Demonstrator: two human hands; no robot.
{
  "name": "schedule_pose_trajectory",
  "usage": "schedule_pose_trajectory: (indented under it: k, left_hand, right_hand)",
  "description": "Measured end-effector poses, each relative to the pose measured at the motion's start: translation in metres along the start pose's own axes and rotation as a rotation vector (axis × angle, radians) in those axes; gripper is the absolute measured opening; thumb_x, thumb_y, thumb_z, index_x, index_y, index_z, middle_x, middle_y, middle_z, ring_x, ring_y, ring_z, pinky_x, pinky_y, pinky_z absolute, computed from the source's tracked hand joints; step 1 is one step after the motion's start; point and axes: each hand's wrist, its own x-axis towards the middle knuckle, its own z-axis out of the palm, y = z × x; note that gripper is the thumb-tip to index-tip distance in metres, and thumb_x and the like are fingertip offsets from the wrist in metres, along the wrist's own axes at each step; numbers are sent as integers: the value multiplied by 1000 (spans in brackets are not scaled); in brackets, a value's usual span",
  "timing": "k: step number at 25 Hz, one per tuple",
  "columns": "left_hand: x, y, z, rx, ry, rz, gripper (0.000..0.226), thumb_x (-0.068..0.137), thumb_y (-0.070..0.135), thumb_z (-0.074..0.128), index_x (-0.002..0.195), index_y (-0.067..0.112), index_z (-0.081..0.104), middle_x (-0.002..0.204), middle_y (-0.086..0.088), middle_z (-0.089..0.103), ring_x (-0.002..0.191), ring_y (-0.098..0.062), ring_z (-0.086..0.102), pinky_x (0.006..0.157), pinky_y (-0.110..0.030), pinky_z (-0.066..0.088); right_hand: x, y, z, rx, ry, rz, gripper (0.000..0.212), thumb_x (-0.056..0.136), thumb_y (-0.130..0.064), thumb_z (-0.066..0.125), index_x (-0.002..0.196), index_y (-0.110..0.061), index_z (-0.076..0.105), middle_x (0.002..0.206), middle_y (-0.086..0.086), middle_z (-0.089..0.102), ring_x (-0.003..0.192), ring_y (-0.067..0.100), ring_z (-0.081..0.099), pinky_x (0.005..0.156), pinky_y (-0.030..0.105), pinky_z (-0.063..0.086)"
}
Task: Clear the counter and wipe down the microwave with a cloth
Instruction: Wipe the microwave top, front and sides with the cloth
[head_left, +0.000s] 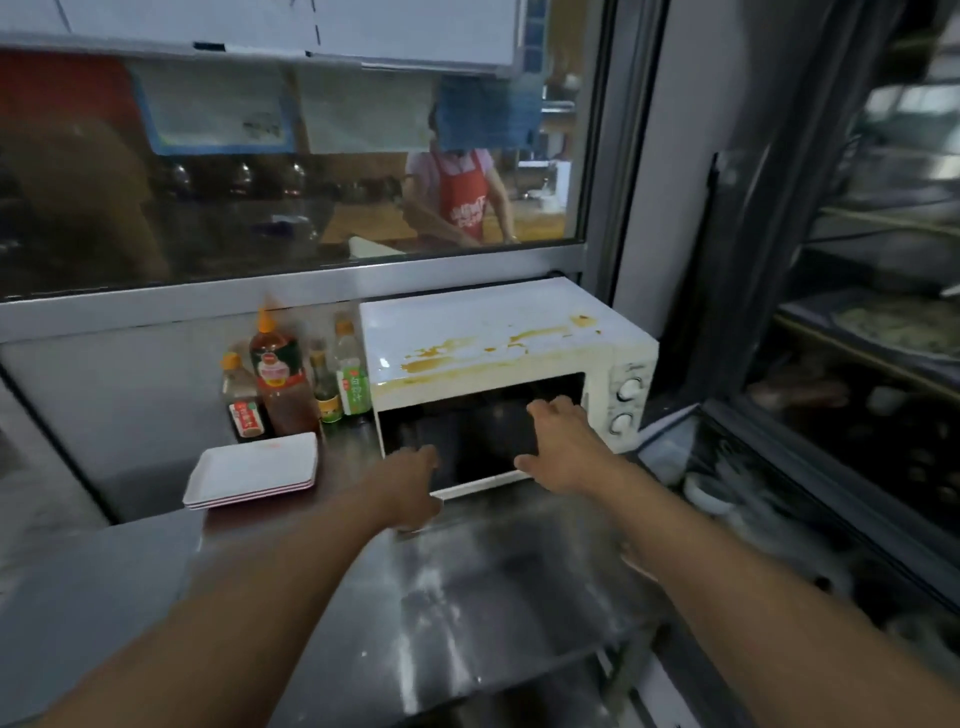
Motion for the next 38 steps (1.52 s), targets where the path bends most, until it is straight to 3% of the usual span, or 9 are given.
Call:
schedule_pose_trajectory:
  k: [2, 5, 9, 14, 19, 25, 32, 38]
  left_hand:
    - [8, 28, 11, -16, -40, 73, 53, 84, 27, 60, 130, 12, 41, 127, -15, 49, 115, -31, 51, 84, -29, 41]
    - [22, 68, 27, -32, -93, 152, 54, 83, 24, 62, 131, 9, 41, 127, -16, 49, 115, -30, 50, 93, -36, 45]
    - [45, 120, 46, -11, -108, 198, 55, 84, 25, 63, 131, 8, 41, 128, -16, 49, 117, -31, 50, 93, -34, 45]
    - [81, 171, 82, -11, -146, 167, 46, 83, 23, 62, 125, 8, 49, 126, -14, 56, 119, -30, 52, 94, -35, 44]
    - [112, 203, 128, -41, -196, 45, 55, 85, 25, 62, 134, 15, 40, 136, -10, 47, 124, -26, 47, 98, -33, 42]
    - [125, 213, 161, -42, -204, -34, 52, 86, 27, 61, 133, 20, 41, 133, -7, 48, 120, -25, 50, 93, -35, 43]
    - [124, 205, 165, -26, -224, -57, 52, 86, 28, 61, 134, 20, 40, 134, -7, 47, 123, -25, 47, 99, -38, 42]
    - [116, 188, 135, -80, -159, -28, 51, 86, 26, 62, 133, 21, 42, 132, -4, 49, 120, -23, 49, 96, -34, 43]
  right_hand:
    - [-15, 35, -2, -16, -6, 83, 64, 84, -36, 64, 134, -10, 35, 133, 16, 33, 127, 36, 32, 103, 42, 37]
    - [-30, 87, -4, -17, -20, 191, 69, 83, -37, 64, 138, -10, 33, 137, 18, 31, 130, 38, 30, 106, 43, 35]
    - [-36, 160, -2, 8, -36, 276, 67, 83, -39, 63, 137, -11, 35, 136, 18, 32, 129, 39, 31, 106, 43, 35]
    - [-17, 245, 18, -37, -158, 319, 71, 83, -43, 63, 139, -14, 32, 141, 19, 31, 132, 38, 32, 108, 44, 35]
    - [6, 305, 70, -48, -385, 223, 73, 85, -43, 61, 145, -22, 25, 148, 17, 25, 137, 36, 24, 112, 42, 29]
    - [13, 331, 128, -67, -423, 156, 73, 86, -47, 57, 146, -32, 18, 147, 16, 19, 134, 39, 22, 107, 47, 32]
    - [20, 328, 139, -122, -282, 133, 50, 88, -15, 55, 133, -17, 33, 133, 15, 33, 121, 34, 38, 96, 45, 44]
    - [18, 303, 104, 51, -215, 194, 44, 87, -6, 54, 128, -12, 40, 130, 15, 39, 117, 30, 43, 95, 36, 45]
